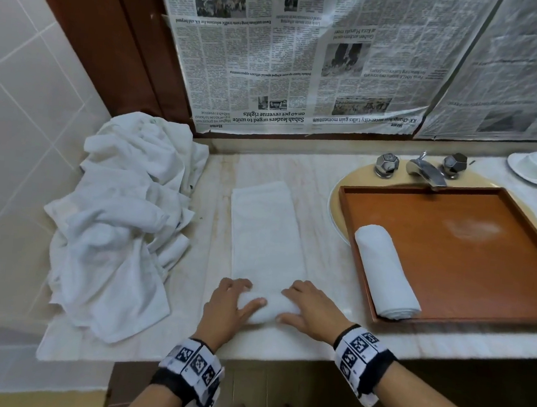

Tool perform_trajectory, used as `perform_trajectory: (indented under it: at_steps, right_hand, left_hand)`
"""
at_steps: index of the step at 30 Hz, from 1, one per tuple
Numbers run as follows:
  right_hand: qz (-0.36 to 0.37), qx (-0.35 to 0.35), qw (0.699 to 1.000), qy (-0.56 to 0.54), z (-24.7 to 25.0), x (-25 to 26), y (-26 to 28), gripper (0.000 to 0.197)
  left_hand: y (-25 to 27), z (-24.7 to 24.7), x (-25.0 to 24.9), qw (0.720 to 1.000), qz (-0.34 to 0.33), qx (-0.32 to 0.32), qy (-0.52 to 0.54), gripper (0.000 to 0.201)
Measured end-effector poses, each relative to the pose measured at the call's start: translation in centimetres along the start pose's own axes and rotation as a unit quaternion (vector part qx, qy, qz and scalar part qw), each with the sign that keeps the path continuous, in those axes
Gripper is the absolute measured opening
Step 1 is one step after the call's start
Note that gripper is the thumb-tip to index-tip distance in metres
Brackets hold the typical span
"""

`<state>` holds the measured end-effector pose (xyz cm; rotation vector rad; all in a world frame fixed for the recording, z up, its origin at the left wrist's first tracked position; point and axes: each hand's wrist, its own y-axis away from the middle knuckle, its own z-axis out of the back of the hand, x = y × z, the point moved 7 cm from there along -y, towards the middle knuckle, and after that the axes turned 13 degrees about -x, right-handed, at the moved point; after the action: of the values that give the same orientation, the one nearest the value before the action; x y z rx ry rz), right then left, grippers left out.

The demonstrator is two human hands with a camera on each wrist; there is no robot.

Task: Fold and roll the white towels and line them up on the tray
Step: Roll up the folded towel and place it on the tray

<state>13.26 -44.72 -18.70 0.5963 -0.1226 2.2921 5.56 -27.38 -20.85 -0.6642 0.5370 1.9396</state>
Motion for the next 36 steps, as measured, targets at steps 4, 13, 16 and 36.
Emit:
perform_trajectory:
  at_steps: [4,13,16,36]
  right_hand:
    - [-0.069,0.073,0.990,-0.101,0.9,-0.4,-1.1,0.047]
    - [0.062,-0.111,0.982,0.142,-0.7,1.3,0.9,0.063]
    - [0.033,-0.077,0.993,0.088,-0.6,0.6,-0.2,0.055]
    - [-0.031,-0.024,0.998,-0.044,-0.1,-0.3,0.0,0.053]
  left_hand:
    - [2.0,-0.4,-0.7,0.987,-0.136,-0.022,-0.088,0.072]
    - [-1.5,0.8,-1.5,0.995,-0.043,0.084,0.031,0.070]
    - [-0.8,0.2,-0.8,0.994,-0.069,0.064,-0.064,0.072]
    - [0.9,-0.6,-1.1,0.984,-0.125,0.017,-0.123,0.077]
